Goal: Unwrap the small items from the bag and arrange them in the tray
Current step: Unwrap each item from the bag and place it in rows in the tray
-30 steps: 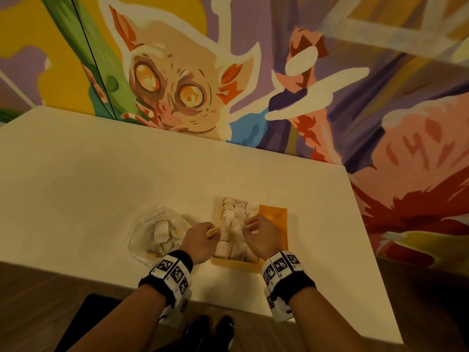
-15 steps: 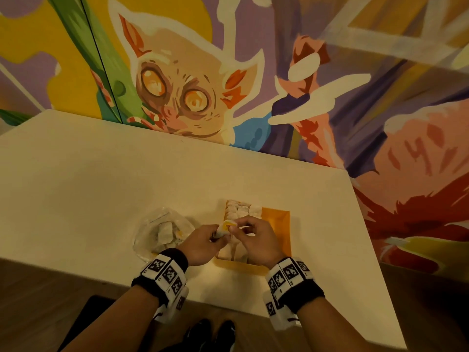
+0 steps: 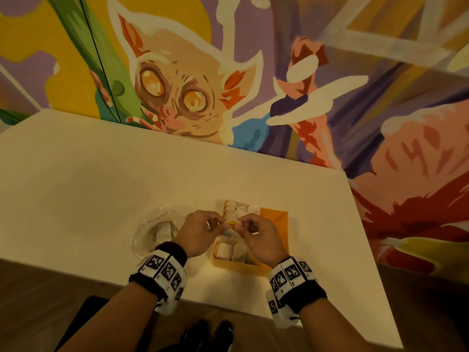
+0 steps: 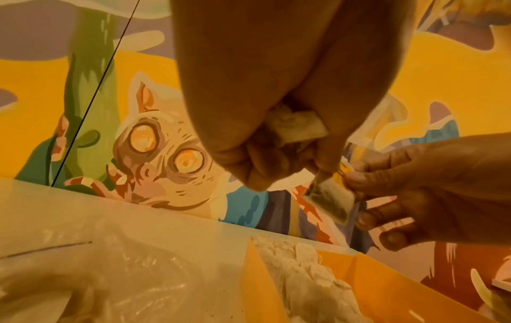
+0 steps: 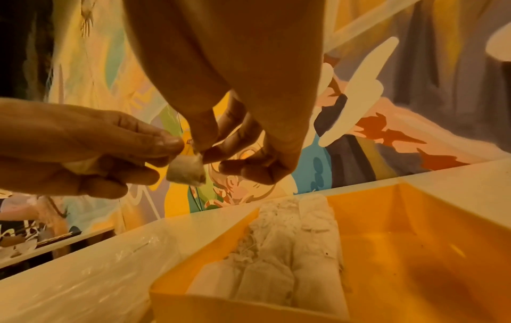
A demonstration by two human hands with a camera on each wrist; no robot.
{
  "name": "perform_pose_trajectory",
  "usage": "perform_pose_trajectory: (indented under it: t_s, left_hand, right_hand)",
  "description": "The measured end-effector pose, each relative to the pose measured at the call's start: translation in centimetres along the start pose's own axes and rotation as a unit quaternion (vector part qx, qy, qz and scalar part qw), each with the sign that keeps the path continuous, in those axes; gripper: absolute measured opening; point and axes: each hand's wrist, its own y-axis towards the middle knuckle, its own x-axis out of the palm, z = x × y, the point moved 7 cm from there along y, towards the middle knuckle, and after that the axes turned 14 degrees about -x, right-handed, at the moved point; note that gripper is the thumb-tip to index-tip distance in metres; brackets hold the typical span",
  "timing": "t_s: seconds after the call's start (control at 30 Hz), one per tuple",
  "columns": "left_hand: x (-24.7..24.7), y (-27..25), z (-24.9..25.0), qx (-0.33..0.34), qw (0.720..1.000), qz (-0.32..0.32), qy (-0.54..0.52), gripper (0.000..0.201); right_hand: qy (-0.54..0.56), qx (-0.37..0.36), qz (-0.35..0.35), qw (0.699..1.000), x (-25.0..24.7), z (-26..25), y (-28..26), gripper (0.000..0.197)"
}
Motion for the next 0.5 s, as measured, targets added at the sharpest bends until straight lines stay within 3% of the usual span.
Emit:
perform_pose_trajectory:
  t_s: [0.23, 0.4, 0.5]
  left_hand:
    - [-0.46, 0.17, -0.01, 0.008, 0.999, 0.004, 0.038, 0.01]
    - [-0.46, 0.29, 0.36, 0.003, 1.0, 0.0, 0.027, 0.004]
    - [-0.33, 0.17, 0.8, 0.004, 1.0, -0.009, 0.021, 0.003]
  right_hand:
    - [0.026, 0.03, 0.024, 0.999, 0.01, 0.22, -0.06, 0.019]
    - [0.03, 0.015, -0.003, 0.999, 0.33, -0.46, -0.05, 0.006]
    - [0.008, 0.006, -0.015, 1.0, 0.31, -0.64, 0.11, 0.012]
